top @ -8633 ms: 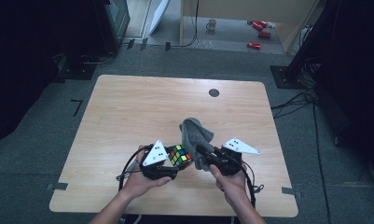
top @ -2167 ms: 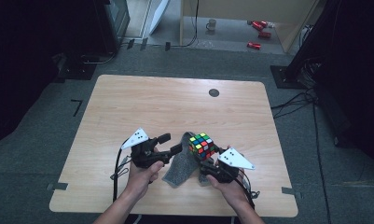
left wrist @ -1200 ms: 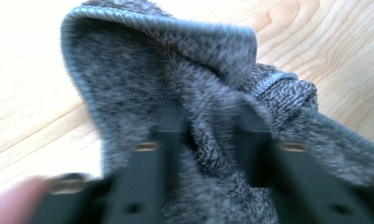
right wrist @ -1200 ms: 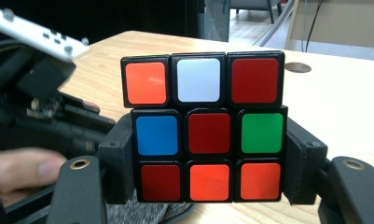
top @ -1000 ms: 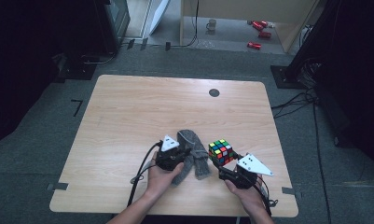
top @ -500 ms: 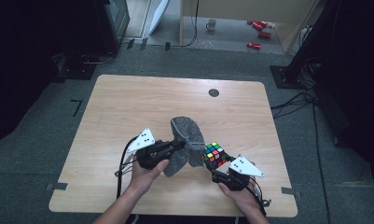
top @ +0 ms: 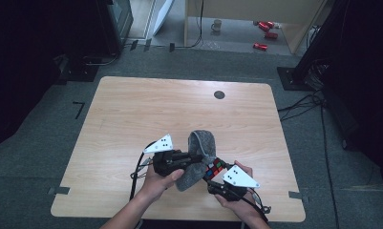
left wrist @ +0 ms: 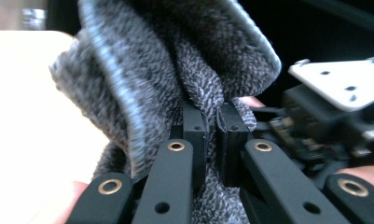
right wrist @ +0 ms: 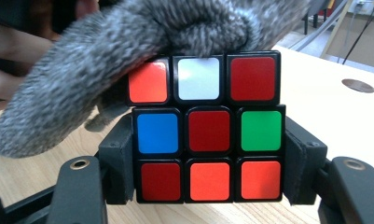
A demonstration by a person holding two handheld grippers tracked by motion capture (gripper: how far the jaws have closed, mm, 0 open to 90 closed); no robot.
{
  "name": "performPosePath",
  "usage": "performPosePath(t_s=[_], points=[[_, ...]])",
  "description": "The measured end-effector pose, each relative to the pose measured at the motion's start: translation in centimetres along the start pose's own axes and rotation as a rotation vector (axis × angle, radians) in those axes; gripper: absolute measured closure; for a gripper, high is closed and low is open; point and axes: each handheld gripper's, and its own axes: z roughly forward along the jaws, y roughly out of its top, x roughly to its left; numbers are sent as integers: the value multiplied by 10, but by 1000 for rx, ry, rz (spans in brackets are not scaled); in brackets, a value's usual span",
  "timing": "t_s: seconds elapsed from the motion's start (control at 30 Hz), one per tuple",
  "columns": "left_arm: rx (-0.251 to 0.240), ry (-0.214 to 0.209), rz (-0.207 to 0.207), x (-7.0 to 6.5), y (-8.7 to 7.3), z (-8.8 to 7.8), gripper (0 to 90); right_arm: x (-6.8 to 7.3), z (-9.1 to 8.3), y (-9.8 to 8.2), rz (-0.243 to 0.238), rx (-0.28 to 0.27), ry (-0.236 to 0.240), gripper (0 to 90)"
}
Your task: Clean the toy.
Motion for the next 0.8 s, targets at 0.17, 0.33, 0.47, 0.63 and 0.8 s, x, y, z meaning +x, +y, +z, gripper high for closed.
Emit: performPosePath(t_s=[0.17, 0.33, 0.47, 0.63, 0.8], points=[[-9, -35, -23, 2, 1, -2, 862, 2, -3, 2, -8, -11, 14, 342], [39, -11, 78, -15, 3, 5, 861, 4, 0, 1, -13, 5, 13, 342], [42, 73, 6, 4, -1, -1, 864, 2, -5, 3, -11, -10, 12, 342], [15, -5, -5, 0, 0, -2, 863, 2, -5, 5, -6, -20, 24, 342], [39, 8, 14, -3, 2, 2, 862, 1, -3, 4, 1, -7, 19, 342]])
